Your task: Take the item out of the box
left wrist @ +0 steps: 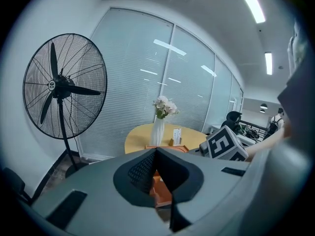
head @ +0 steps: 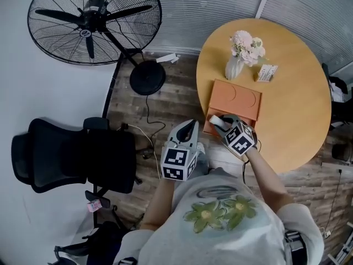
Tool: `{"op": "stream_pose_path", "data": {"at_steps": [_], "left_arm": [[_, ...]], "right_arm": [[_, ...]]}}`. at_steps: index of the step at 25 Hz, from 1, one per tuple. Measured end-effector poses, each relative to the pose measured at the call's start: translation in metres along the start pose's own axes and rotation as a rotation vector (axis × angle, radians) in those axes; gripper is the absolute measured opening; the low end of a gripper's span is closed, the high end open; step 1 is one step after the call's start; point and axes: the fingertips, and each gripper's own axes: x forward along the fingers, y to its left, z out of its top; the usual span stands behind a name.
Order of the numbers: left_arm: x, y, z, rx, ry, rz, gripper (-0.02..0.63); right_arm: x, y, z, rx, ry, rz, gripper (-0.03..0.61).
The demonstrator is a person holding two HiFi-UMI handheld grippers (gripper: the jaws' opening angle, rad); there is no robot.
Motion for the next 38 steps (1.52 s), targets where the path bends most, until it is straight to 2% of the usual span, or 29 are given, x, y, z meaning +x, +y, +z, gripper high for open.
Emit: {"op": "stream_pose_path", "data": {"at_steps": [23,38], "left_arm": [[-0.01,-0.016,0.004,0.029,-0.006,-0.003,0.002],[-0.022,-0.036,0.006,0.037,-0.028,-0.029,0.002]], "right_arm": [[-0.09,0.007,0.077,0.044,-0.271,-0.059,0.147],[-0.138,0.019,0.093,0.083,-0.421,-0.084,0.147]]}}
